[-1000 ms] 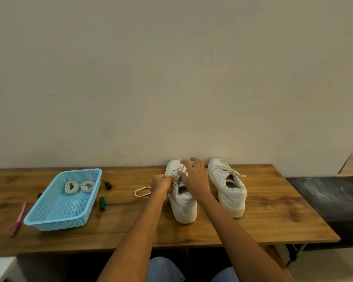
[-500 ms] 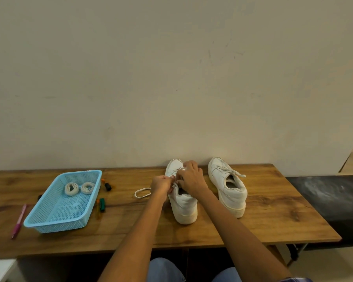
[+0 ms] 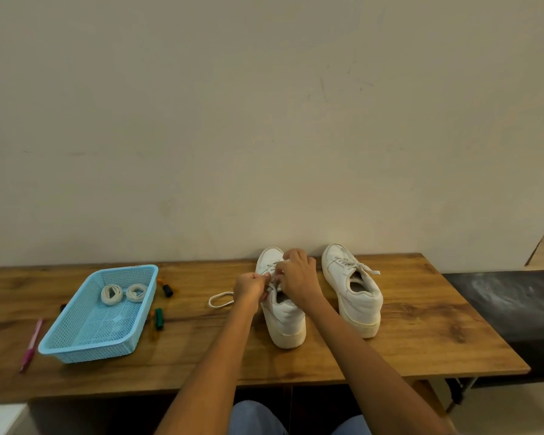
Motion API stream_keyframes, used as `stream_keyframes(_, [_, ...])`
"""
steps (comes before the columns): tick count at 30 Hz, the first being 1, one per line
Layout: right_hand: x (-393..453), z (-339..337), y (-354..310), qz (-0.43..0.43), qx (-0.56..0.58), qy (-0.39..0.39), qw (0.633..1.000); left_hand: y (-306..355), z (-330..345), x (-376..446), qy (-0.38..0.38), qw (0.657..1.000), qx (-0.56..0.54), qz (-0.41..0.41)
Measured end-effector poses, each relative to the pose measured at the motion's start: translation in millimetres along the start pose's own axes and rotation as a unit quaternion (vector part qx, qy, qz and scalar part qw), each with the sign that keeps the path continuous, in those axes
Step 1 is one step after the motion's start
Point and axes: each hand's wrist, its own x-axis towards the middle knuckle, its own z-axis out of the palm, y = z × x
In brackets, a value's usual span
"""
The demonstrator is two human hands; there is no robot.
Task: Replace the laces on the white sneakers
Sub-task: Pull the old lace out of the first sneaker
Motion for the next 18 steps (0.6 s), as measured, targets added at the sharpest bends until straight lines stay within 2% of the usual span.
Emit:
stream_keyframes(4, [-5.4,-2.8,-3.8,0.102,-0.018,0.113,0.988,1.5,-0.9,-0.9,-0.002,1.000,0.007,0.003])
stream_keyframes(6, [-6.5,0.3,-1.4,0.099,0.007,0.134,0.986,1.4,-1.1,-0.9,-0.002,1.000,0.006,0.001])
stream_keyframes(7, [-6.6,1.1,-0.9,0.077,0.016,0.119,0.990,1.5,-0.9,-1.3,-0.001,1.000,0.006,-0.001])
stream_keyframes(11, [-2.6,-0.4,-0.6,-0.001,0.039,-0.027,0.999,1.5,-1.1,-1.3,0.002,1.000,0.007,-0.001])
stream_keyframes(13, [-2.3,-0.3,-0.3,0.004,0.054,-0.036,0.998,0.3,-0.7,-0.7,0.003,1.000,0.008,0.000])
stream_keyframes(14, [-3.2,0.2,0.0,0.016,0.058,-0.018,0.998,-0.2,-0.3,-0.3,0.001,1.000,0.006,-0.001])
stream_keyframes(18, [-9.8,-0.5,-2.3,0.114,0.012,0.161,0.980,0.5,0.9,0.2,0.003,1.000,-0.001,0.004])
